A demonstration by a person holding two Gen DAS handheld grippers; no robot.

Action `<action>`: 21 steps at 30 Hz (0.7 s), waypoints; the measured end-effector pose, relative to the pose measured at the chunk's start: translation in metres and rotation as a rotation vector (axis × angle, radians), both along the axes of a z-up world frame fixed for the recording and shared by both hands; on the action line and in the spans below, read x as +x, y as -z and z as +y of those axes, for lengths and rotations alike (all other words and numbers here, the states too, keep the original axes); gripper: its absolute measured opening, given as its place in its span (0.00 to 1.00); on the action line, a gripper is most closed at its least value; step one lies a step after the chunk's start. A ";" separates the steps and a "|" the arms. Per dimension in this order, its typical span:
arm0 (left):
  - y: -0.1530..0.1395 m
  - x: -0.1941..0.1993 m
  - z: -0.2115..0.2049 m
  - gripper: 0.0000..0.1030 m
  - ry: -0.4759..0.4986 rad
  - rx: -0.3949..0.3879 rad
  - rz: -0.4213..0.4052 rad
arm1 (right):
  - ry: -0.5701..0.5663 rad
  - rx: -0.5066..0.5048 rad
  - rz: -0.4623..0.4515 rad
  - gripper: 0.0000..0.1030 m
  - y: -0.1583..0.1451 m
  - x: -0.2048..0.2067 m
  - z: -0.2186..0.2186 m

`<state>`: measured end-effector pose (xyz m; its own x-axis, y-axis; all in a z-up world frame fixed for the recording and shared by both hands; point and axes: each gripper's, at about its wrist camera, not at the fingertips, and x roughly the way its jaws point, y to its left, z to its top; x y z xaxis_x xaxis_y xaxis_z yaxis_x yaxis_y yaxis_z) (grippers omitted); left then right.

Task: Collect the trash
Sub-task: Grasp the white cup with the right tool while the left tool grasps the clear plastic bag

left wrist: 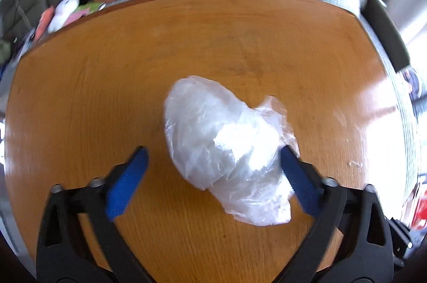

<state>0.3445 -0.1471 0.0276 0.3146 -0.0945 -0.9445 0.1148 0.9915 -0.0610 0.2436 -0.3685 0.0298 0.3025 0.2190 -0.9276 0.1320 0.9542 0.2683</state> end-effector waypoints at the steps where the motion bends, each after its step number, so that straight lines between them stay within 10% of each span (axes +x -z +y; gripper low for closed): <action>1: -0.001 -0.002 0.000 0.60 0.023 -0.025 -0.002 | 0.001 0.001 0.003 0.33 0.000 -0.001 0.001; 3: -0.006 -0.010 0.002 0.45 0.047 -0.034 -0.015 | 0.003 0.009 0.002 0.33 -0.002 -0.004 0.003; 21: -0.033 -0.127 0.109 0.45 0.010 -0.050 -0.087 | -0.096 0.040 0.003 0.33 -0.026 -0.049 0.086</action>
